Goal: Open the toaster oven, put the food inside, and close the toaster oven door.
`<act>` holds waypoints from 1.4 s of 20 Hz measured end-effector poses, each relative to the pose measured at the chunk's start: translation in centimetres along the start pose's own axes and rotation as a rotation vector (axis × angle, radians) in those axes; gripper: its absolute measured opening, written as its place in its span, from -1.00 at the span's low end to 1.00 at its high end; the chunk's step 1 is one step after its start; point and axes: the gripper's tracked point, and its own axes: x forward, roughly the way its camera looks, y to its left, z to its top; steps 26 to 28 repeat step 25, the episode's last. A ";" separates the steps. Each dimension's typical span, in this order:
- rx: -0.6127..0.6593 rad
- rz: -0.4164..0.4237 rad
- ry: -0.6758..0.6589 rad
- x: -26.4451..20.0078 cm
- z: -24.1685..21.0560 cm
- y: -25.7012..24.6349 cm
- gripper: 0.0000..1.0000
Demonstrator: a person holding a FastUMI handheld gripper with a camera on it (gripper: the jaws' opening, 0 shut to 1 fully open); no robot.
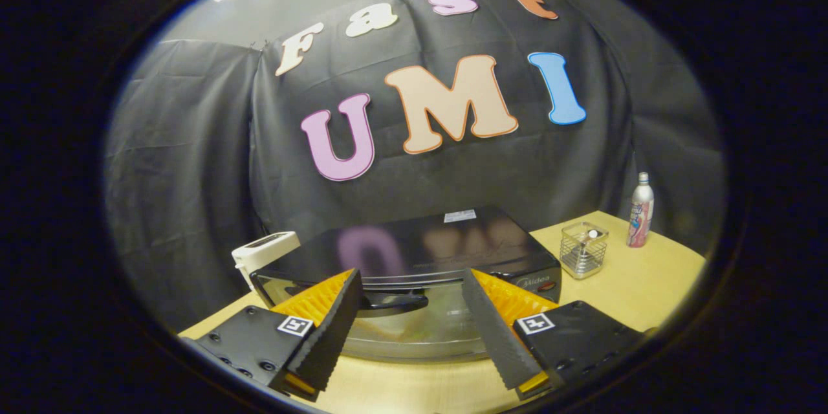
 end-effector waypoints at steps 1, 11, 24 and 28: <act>-0.016 -0.012 0.000 -0.1 0.2 -0.4 0.97; -0.046 -0.010 -0.099 -7.2 6.6 -2.9 0.88; -0.168 0.042 -0.148 -12.7 14.0 -3.1 0.91; -0.172 0.038 -0.155 -13.1 14.3 -3.4 0.91</act>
